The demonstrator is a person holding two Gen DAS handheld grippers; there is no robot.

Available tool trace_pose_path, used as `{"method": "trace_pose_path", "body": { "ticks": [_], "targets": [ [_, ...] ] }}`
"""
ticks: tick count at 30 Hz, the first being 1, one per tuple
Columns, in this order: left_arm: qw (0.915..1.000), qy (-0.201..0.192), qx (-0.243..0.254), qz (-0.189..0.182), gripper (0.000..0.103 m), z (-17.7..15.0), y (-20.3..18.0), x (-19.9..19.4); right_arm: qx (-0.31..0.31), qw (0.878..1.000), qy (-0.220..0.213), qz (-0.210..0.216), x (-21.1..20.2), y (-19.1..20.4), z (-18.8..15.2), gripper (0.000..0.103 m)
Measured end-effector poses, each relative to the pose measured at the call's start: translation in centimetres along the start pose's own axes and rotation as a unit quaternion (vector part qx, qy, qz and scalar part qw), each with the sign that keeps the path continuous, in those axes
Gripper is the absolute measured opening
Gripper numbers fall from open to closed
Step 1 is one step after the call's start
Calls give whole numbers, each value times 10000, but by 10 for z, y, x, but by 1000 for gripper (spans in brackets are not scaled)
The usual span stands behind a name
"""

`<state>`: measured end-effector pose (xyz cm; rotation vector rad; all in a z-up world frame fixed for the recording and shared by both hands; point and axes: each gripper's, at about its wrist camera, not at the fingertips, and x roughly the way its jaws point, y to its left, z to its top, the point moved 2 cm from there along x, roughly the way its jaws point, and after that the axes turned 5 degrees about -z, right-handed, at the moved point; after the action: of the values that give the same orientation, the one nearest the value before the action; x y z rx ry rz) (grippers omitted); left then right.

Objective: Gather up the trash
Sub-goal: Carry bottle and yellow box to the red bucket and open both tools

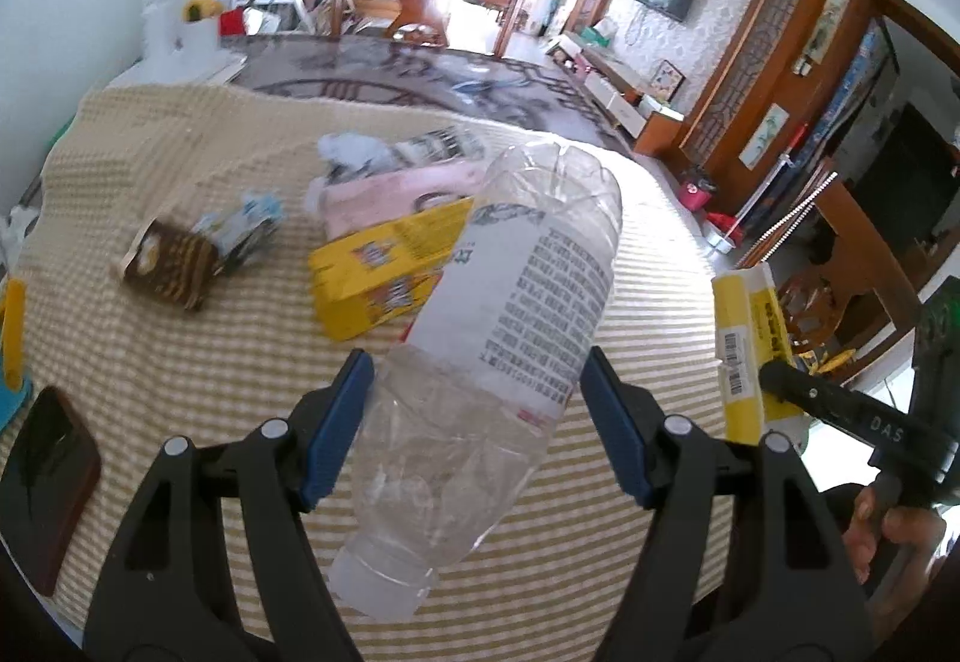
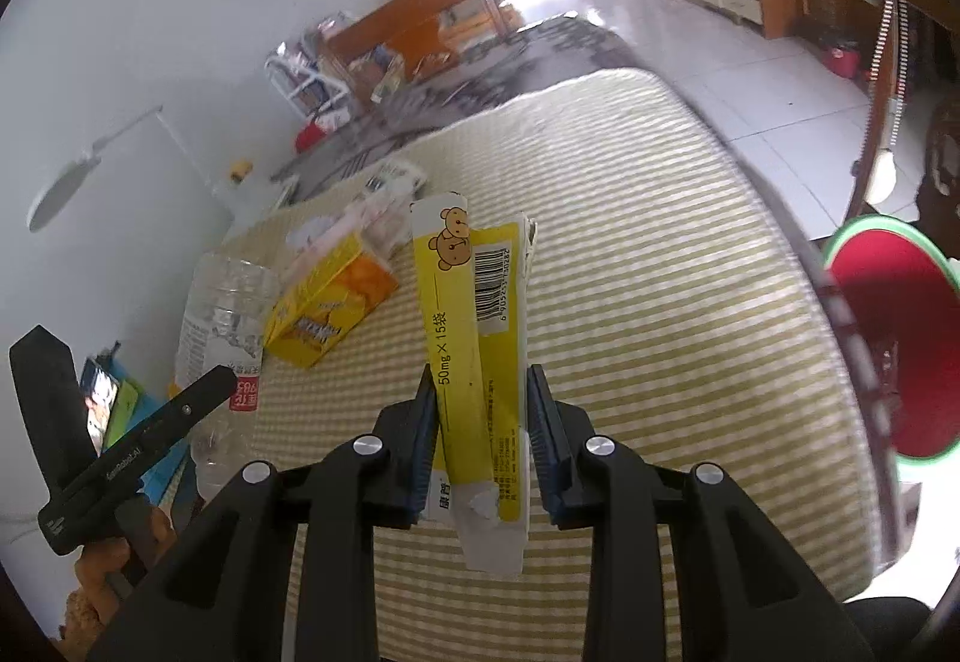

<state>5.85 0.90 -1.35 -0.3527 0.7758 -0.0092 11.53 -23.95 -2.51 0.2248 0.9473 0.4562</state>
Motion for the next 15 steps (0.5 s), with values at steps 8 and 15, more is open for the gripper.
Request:
{"method": "trace_pose_path", "body": {
  "ticks": [8,15],
  "targets": [
    [9993,0,254,-288,69,8,-40,11,419,9985,-345,-74,-33,-37,2,28],
    [9964,132,353,-759,68,14,-81,26,728,9955,-584,-161,-59,-69,2,28]
  ]
}}
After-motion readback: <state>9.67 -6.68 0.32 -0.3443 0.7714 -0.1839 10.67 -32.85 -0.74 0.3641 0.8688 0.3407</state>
